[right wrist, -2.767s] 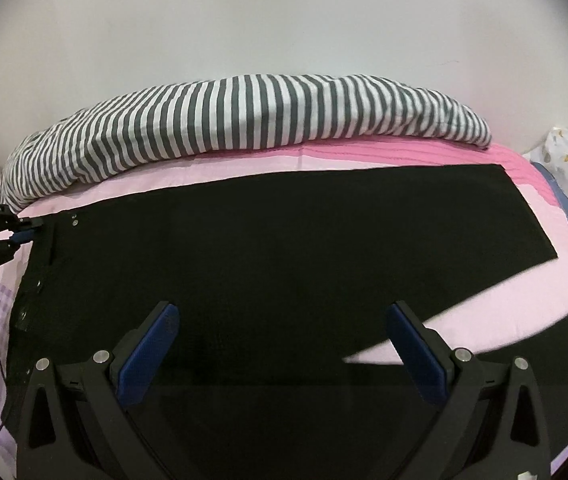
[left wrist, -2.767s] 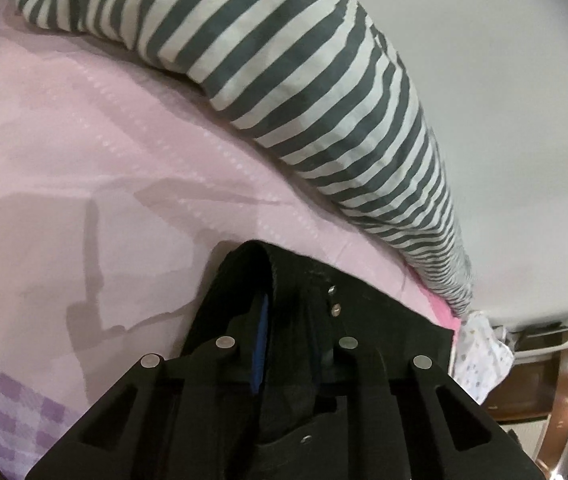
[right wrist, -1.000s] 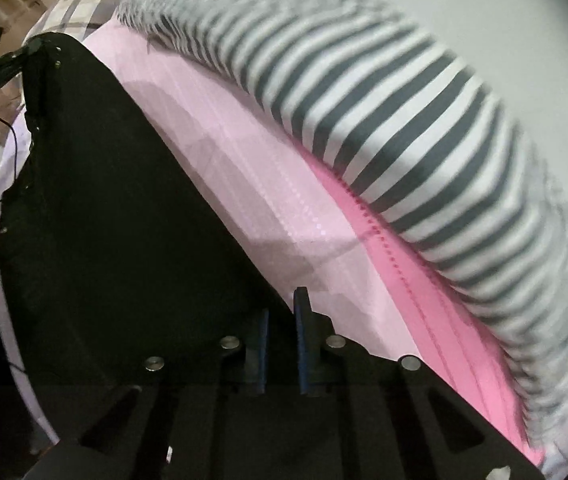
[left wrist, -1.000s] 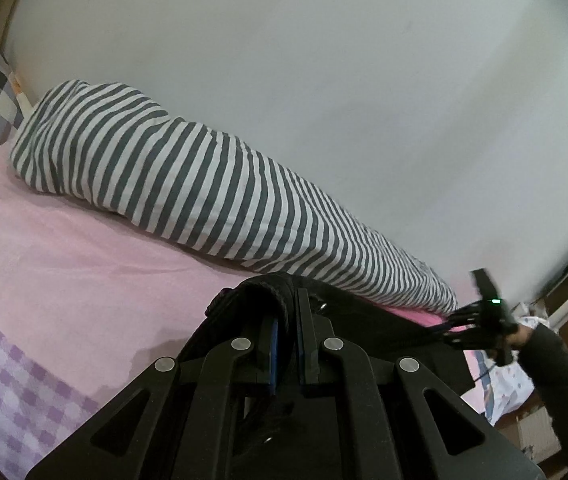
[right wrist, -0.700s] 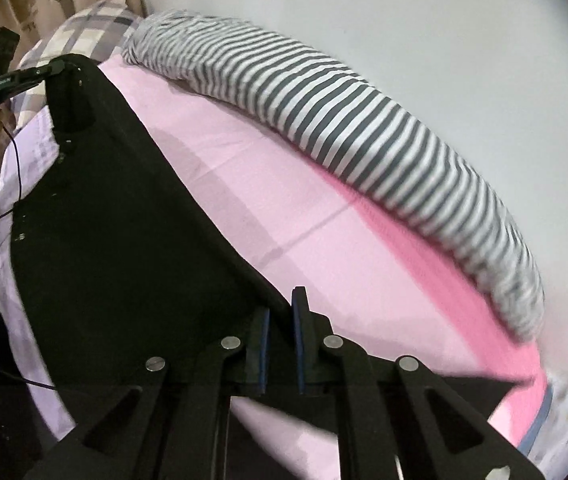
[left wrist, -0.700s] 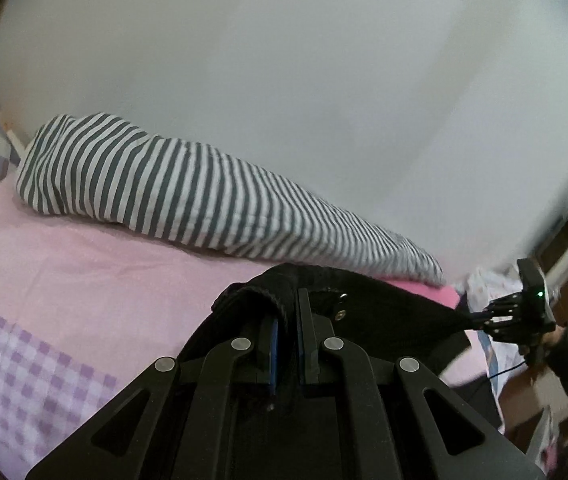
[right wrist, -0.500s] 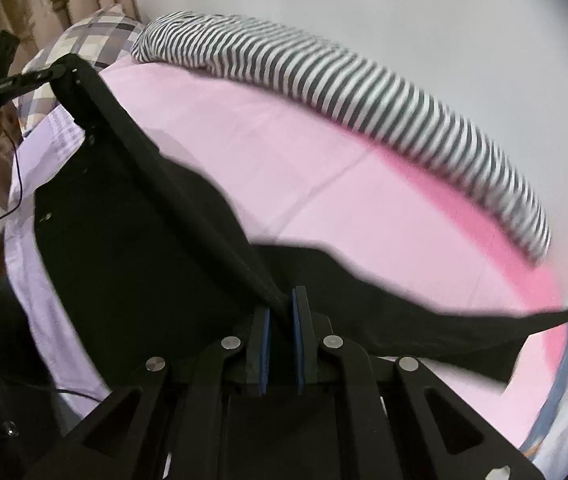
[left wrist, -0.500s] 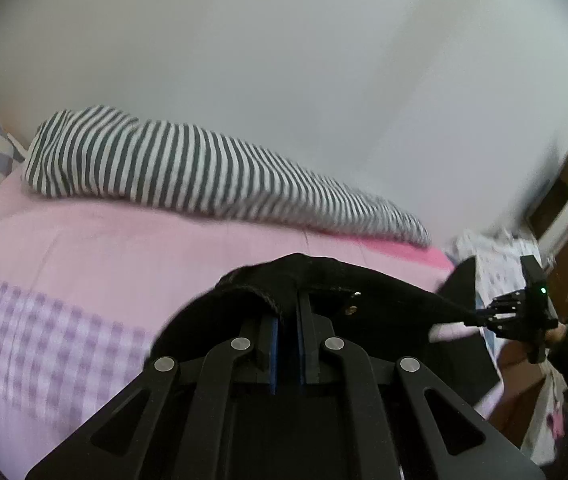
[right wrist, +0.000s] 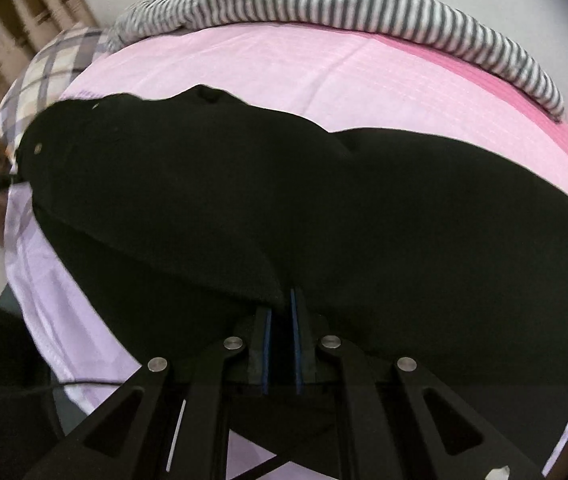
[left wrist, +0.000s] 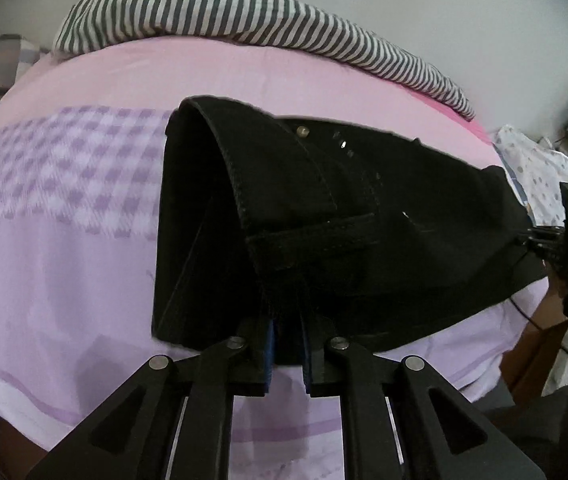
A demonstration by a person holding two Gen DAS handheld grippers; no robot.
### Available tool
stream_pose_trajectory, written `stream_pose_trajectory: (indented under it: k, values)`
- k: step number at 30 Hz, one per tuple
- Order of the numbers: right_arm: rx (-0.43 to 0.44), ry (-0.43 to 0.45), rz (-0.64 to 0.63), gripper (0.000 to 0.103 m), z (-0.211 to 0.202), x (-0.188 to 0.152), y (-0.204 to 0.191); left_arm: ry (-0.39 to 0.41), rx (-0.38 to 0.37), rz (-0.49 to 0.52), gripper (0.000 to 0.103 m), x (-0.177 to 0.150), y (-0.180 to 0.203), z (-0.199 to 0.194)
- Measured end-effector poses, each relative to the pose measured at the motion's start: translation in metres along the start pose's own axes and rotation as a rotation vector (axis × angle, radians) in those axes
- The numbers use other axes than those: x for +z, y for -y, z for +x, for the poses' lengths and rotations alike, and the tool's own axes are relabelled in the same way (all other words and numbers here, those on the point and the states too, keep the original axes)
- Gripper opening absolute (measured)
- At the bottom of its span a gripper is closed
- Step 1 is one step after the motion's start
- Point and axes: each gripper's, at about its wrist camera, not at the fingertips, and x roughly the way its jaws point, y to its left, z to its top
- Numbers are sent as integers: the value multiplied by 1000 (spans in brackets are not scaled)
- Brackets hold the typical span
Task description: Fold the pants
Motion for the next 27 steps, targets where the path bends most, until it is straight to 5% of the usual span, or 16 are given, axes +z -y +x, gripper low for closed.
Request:
stream_pose_trajectory:
  k: [10,20,27]
  values:
    - [29,86,191,35,-22,-25,7,-18,48,-110,41,-13,-12,-25]
    - [230,181,538,40,-38,-65,32,-12,-231,-430,44,-32,-20,-37]
    - [244,207,701,40,-32,-91,51,-11,-270,-531,44,-25,-14,-12]
